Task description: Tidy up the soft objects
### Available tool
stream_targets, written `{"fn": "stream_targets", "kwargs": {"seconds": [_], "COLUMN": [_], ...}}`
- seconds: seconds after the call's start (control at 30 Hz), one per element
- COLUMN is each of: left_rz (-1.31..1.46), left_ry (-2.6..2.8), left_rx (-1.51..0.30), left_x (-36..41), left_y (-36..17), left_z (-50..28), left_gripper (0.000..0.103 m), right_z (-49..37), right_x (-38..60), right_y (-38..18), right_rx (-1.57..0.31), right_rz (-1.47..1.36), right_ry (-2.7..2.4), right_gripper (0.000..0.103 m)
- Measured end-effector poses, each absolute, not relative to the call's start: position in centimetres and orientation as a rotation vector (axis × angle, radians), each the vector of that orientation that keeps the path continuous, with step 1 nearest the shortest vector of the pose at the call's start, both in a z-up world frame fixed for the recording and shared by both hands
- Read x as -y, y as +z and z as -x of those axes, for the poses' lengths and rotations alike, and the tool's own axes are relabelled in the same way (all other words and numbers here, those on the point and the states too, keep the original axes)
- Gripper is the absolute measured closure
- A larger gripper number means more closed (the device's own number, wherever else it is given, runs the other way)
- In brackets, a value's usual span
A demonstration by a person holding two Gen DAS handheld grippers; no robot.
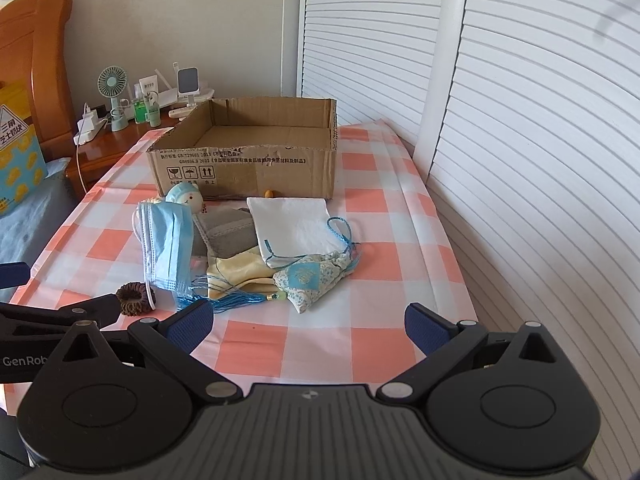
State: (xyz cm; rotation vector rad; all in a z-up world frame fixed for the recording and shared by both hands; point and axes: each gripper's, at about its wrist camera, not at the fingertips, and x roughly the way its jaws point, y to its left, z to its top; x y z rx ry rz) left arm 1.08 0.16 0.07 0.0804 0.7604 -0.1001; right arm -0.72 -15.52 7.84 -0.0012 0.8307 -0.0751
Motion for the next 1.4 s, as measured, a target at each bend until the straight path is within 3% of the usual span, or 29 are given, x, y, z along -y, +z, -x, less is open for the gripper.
{"fn": "stream_targets", "kwargs": {"seconds": [0.3,0.93,1.4], "left_rz": [-0.173,-0.094,-0.099], "left_ry": [-0.184,-0.253,-0.24], "left_rx": [-0.737,-0.972,-0.934], "left_x": [-0.6,-1.9,-2.1], "left_y": [-1.0,-7.6,-7.8], "left_z": [-1.8,-5.6,-7.4], "left_gripper": [0.001,0.0,0.0], "right_z": [0.0,-2.7,-4.0], "right_x": [16.0,18.8,19.0], "right_y": [7.0,0.6,-1.6], "right_rx": [-0.812,-0.95,-0.96], "right_rz": [0.02,-0.002,0.023], "right_ry": [0.013,0.018,0.043], "right_gripper": [0.0,0.0,0.0]}}
